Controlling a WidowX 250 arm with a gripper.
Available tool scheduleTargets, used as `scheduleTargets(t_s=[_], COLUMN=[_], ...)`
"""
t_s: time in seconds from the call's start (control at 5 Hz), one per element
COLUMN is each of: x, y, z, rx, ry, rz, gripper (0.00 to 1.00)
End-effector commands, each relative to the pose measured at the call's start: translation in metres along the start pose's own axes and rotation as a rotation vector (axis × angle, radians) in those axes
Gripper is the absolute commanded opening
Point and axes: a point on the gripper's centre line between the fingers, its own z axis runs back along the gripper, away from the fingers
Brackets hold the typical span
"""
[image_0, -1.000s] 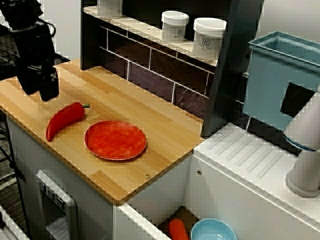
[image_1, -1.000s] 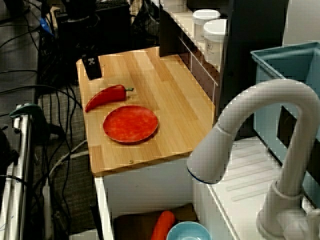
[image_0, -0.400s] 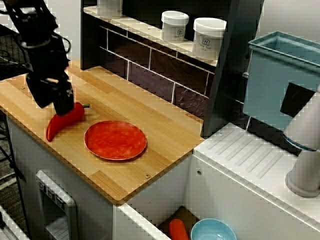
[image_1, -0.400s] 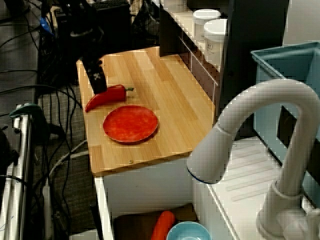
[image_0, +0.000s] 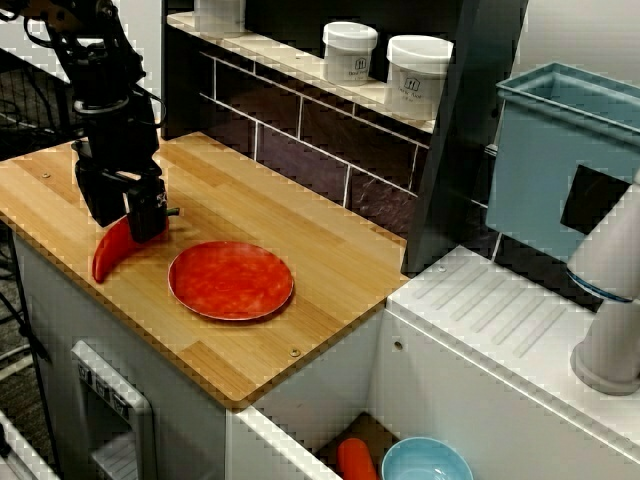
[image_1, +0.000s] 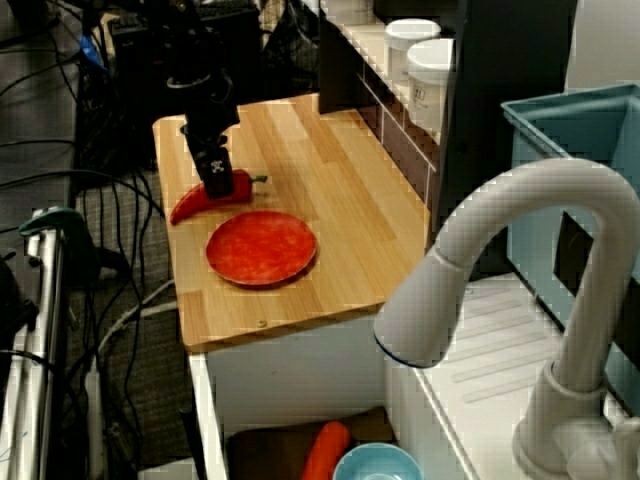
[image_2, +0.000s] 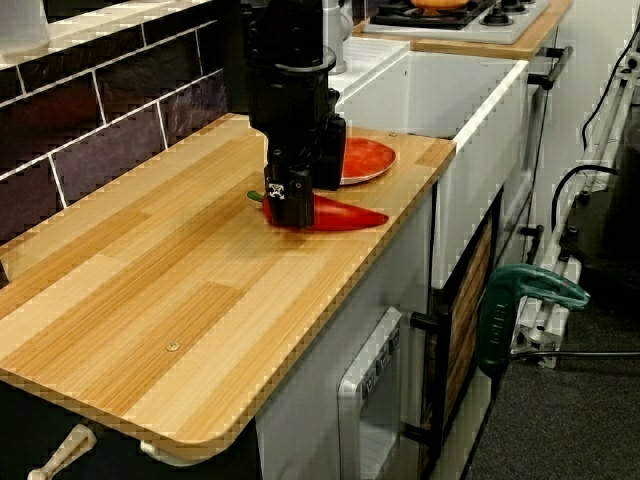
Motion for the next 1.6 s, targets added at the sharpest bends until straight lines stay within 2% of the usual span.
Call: scheduleTargets(t_s=[0.0,0.2,0.4,0.6,1.0,1.4], x=[0.003,0.0,0.001,-0.001,-0.006,-0.001], y=[0.003,0.004,0.006,0.003,-0.011,-0.04], z=[-0.009,-0.01,-0.006,0.012,0.033,0.029], rx=[0.019,0.024,0.007,-0.02,-0.053,-0.051], ry=[0.013,0.002,0.029,0.028,-0.018,-0.064], rz=[-0.01,-0.024,-0.04,-0.083,-0.14,-0.167], gripper=[0.18,0.0,0.0,0.0,0.0,0.0])
